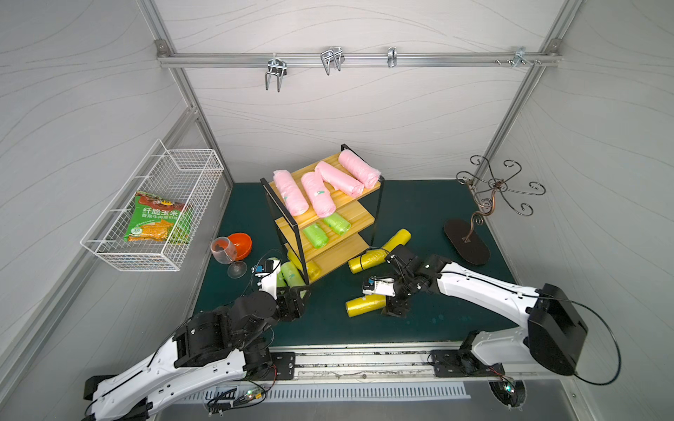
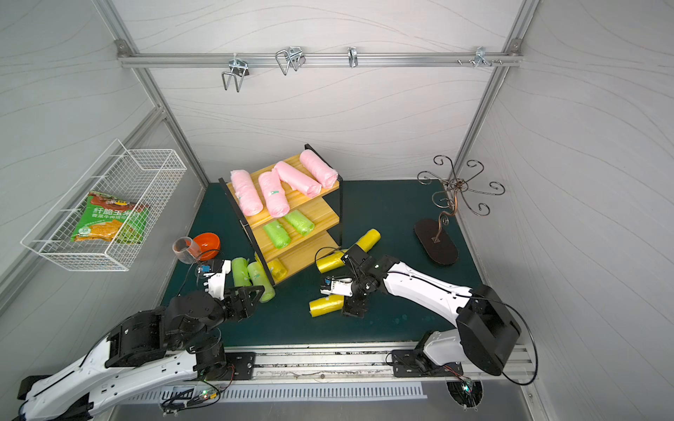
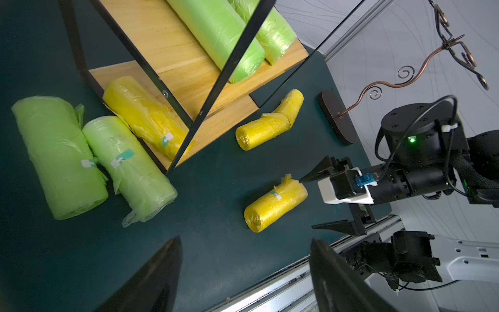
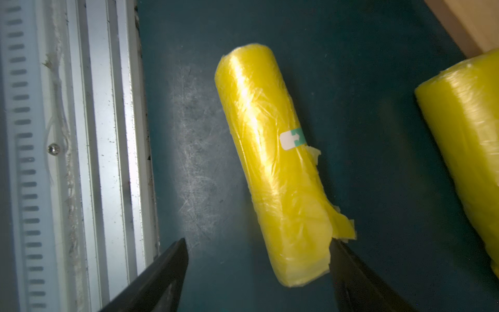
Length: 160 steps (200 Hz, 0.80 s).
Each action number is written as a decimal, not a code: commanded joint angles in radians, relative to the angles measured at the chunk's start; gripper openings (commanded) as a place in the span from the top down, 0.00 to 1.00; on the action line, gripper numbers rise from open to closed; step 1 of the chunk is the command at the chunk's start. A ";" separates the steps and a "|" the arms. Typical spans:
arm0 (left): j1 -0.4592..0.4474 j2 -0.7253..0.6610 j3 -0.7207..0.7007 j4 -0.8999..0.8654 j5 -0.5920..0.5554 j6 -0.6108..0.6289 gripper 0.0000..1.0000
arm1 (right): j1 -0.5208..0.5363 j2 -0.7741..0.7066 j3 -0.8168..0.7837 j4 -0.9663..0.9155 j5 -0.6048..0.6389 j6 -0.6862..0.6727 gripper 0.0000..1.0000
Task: Sort the rolls of trash bags by color and place them on the shelf
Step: Pick up the roll of trash bags from the center of the board.
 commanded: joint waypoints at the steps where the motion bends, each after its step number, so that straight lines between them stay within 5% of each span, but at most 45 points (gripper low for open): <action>1: -0.001 -0.010 -0.001 0.043 -0.019 -0.005 0.21 | 0.012 0.054 -0.008 0.034 0.044 -0.026 0.15; 106: -0.001 -0.039 -0.002 0.013 -0.035 -0.011 0.20 | 0.028 0.157 0.024 0.085 0.183 -0.063 0.18; 160: -0.001 -0.027 -0.004 0.020 -0.031 -0.012 0.20 | 0.028 0.158 0.061 0.080 0.120 0.003 0.20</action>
